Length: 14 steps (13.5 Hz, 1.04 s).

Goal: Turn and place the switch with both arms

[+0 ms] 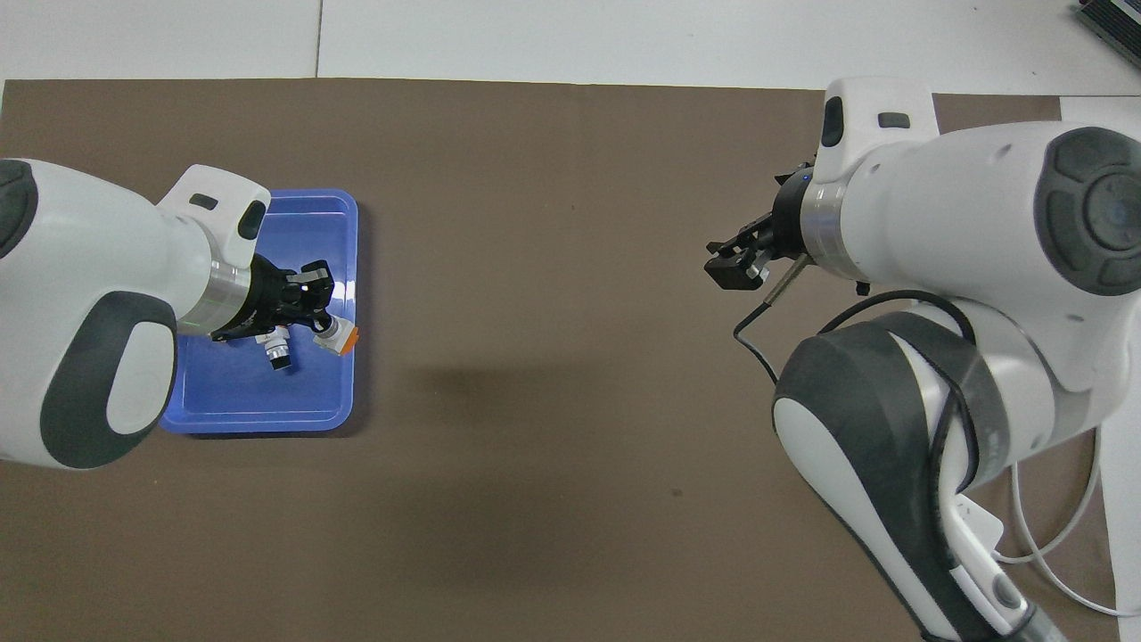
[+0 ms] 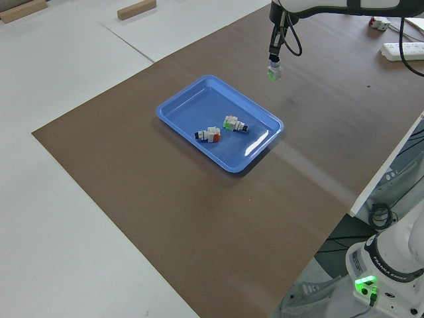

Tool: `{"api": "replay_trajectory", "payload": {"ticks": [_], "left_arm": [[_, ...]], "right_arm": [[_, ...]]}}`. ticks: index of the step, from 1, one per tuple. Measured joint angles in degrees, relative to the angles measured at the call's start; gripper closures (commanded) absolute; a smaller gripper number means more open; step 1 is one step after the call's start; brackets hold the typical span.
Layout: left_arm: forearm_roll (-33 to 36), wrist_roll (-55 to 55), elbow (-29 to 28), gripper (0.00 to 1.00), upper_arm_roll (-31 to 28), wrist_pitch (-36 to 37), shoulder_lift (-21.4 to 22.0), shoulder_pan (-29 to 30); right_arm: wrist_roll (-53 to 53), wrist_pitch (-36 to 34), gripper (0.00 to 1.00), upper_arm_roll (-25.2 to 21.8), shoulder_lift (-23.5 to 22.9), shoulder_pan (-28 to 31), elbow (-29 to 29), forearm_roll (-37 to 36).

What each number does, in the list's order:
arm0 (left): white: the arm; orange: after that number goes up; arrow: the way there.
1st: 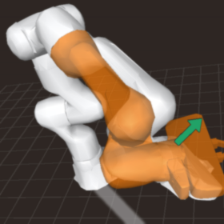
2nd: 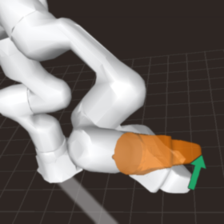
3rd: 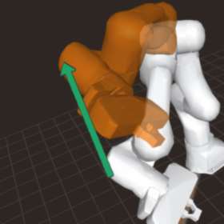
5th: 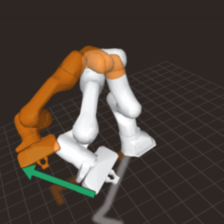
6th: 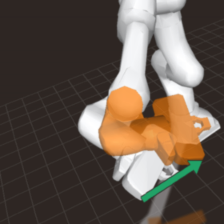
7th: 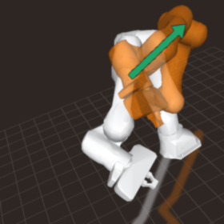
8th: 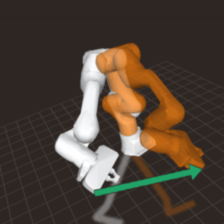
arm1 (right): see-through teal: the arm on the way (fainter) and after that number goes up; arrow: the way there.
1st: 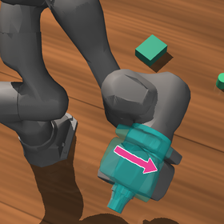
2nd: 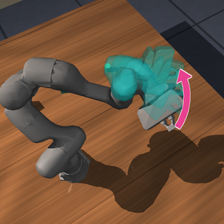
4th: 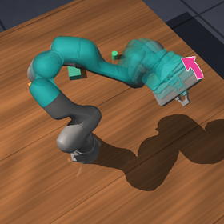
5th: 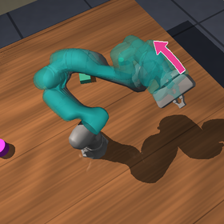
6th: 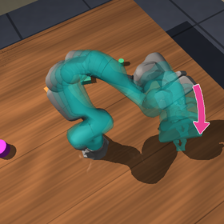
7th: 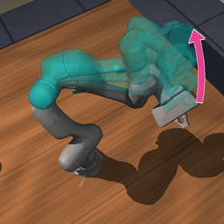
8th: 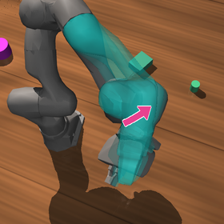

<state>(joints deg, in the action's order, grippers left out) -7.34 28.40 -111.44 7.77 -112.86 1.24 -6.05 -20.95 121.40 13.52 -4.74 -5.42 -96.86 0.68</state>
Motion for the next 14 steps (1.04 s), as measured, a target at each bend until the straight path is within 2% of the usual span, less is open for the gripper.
{"api": "replay_trajectory", "payload": {"ticks": [5, 7, 8, 10, 12, 14], "left_arm": [[1.47, -15.14, -6.94, 1.0, -0.02, -6.52, 1.55, 3.56], [1.48, -22.86, -8.44, 1.0, -0.07, -8.14, 1.76, 5.59], [1.48, -25.54, -8.77, 0.91, -0.09, -8.33, 1.87, 6.3], [1.48, -28.02, -8.88, 0.53, -0.07, -8.34, 2.13, 6.57], [1.48, -28.52, -8.45, 0.53, 0.08, -7.61, 2.52, 6.56], [1.48, -28.58, -6.07, 0.47, 0.07, -4.44, 2.67, 6.56]], "right_arm": [[25.04, -3.9, 0.0, -0.37, 1.12, 1.43, 0.07, -0.17], [30.37, -5.88, 0.0, -0.48, 1.82, 2.78, 0.08, -0.25], [31.14, -6.93, 0.0, -0.8, 2.32, 3.7, 0.12, -0.25], [31.78, -9.55, 0.0, -3.42, 3.61, 3.88, 0.2, -0.26], [31.8, -11.81, 0.0, -7.45, 4.77, 3.02, 0.21, -0.26], [31.8, -15.32, 0.0, -10.99, 5.7, 2.71, 0.29, -0.27]]}}
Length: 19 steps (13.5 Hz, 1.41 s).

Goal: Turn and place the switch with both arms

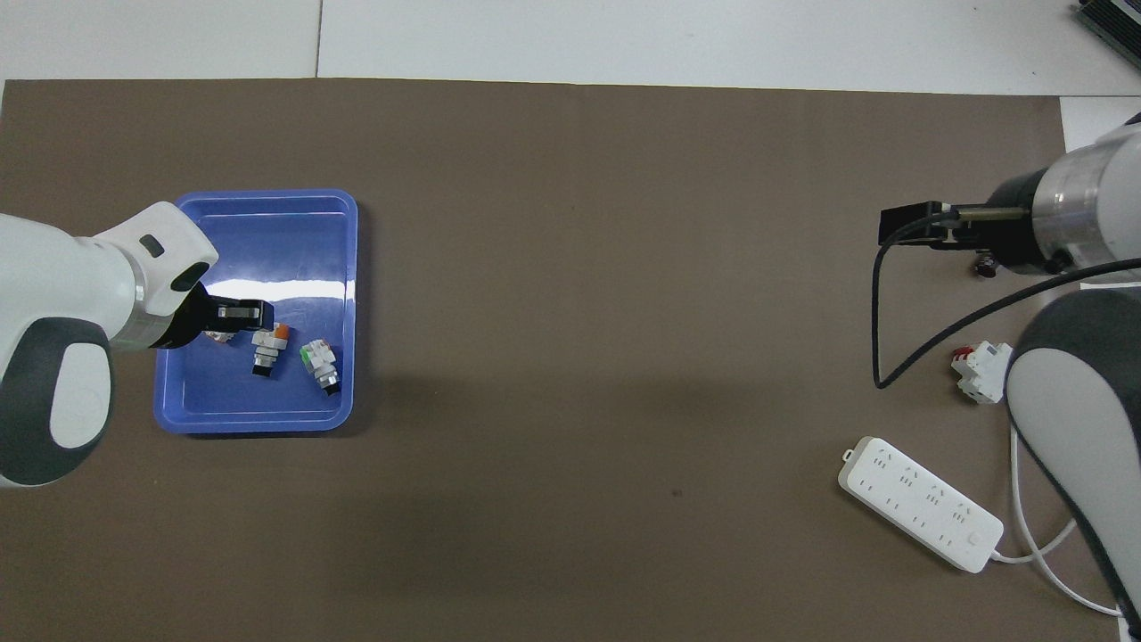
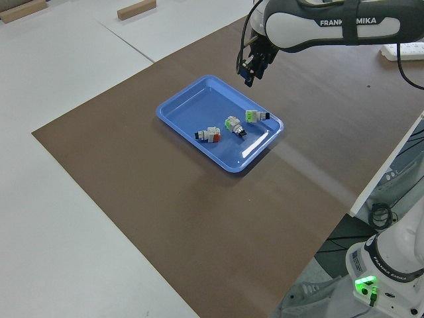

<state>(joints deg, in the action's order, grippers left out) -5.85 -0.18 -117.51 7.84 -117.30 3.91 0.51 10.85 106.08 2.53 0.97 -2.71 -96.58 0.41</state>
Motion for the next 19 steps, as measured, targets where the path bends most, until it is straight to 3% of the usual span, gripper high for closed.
{"api": "replay_trajectory", "payload": {"ticks": [8, 11, 13, 19], "left_arm": [[4.87, 0.03, 18.89, 0.47, -0.16, 24.35, -0.16, 0.06], [4.87, 0.14, 24.58, 0.27, -0.25, 30.56, -0.21, 0.25], [4.87, 0.24, 25.96, 0.14, -0.26, 30.63, -0.34, 0.33], [4.87, 0.26, 26.43, 0.14, -0.34, 26.94, -1.64, 0.64]], "right_arm": [[0.17, -10.87, 0.0, -2.13, 2.42, 2.37, 2.57, -0.55], [0.19, -11.82, 0.01, -2.16, 1.87, 2.44, 3.15, -0.83], [0.22, -12.12, 0.01, -2.19, 0.32, 2.49, 4.96, -1.2], [0.22, -15.05, 0.0, -2.06, -1.55, 2.35, 5.87, -1.78]]}}
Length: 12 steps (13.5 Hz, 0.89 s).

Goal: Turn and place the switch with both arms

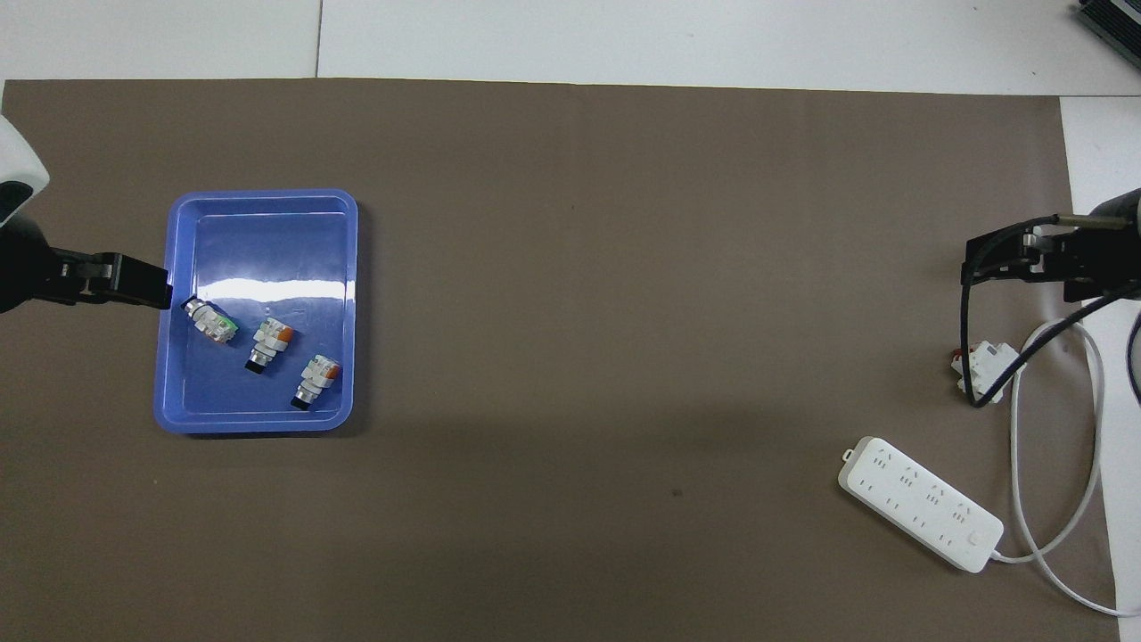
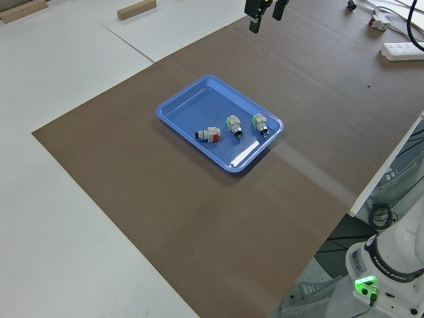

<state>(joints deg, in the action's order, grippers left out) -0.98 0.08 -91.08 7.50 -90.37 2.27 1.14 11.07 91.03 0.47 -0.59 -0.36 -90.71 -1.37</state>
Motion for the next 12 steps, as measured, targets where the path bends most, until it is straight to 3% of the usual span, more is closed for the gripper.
{"api": "replay_trajectory", "payload": {"ticks": [6, 12], "left_arm": [[0.04, 0.02, -0.18, 0.21, -0.08, -1.51, -0.15, 0.38], [0.04, 0.0, -2.32, 0.21, -0.05, -4.76, -0.71, 0.64]], "right_arm": [[-0.28, -1.32, 0.0, 0.2, 0.04, -0.06, -0.25, 0.0], [-3.12, -1.41, 0.0, 0.32, 0.3, -0.05, -0.67, 0.0]]}}
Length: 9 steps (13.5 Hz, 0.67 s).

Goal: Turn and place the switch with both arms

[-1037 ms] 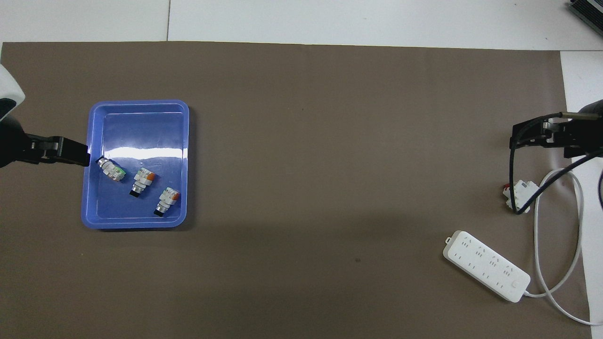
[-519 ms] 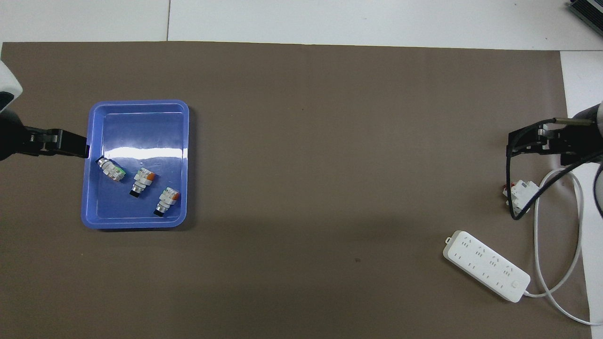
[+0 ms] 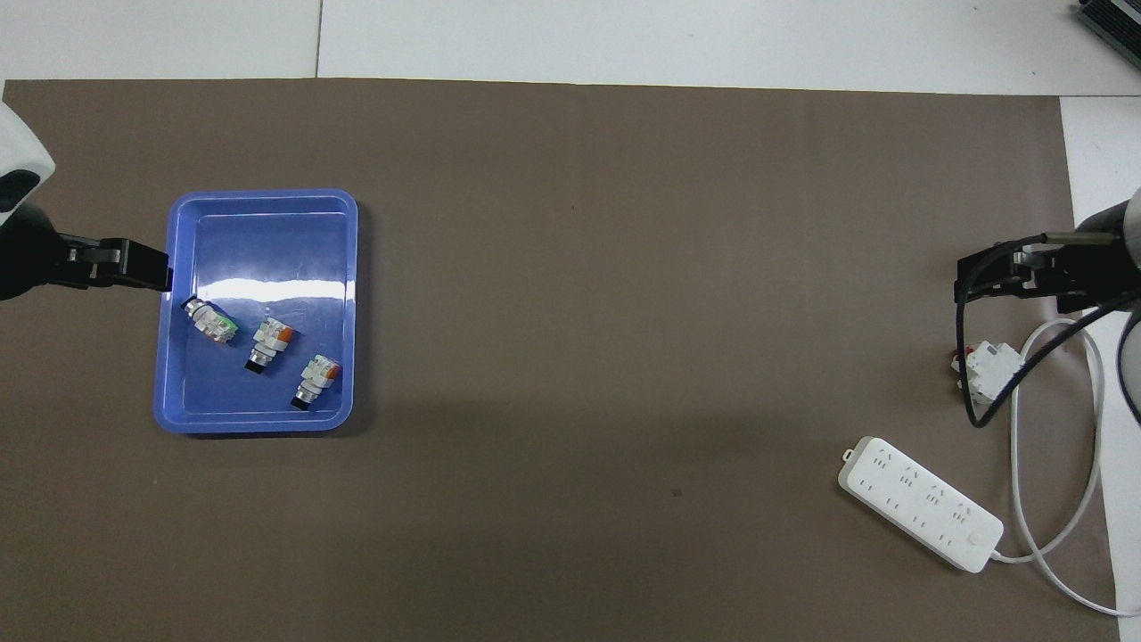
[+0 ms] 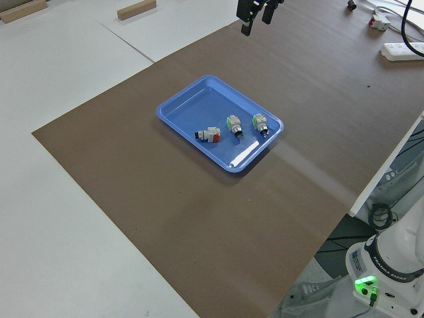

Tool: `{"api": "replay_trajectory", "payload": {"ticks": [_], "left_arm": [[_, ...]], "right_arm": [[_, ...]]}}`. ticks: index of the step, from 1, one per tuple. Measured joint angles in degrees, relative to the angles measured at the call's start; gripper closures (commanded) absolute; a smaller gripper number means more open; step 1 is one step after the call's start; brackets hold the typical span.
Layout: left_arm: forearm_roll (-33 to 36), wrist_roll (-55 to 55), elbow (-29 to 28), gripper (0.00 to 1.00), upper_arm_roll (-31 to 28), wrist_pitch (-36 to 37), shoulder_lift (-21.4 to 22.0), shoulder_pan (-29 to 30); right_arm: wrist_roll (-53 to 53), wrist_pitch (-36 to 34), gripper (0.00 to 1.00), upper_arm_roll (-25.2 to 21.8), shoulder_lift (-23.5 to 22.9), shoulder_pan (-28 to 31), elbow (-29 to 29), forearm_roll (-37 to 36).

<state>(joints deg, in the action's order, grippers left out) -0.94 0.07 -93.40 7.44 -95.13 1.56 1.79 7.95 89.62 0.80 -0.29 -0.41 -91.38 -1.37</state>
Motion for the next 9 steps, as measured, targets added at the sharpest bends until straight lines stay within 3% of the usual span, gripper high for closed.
{"api": "replay_trajectory", "payload": {"ticks": [9], "left_arm": [[0.0, -0.02, -2.39, 0.21, 0.09, -2.27, 0.2, 0.0]], "right_arm": [[-0.34, 0.64, 0.0, 0.05, 0.02, 0.0, -0.19, 0.21]]}}
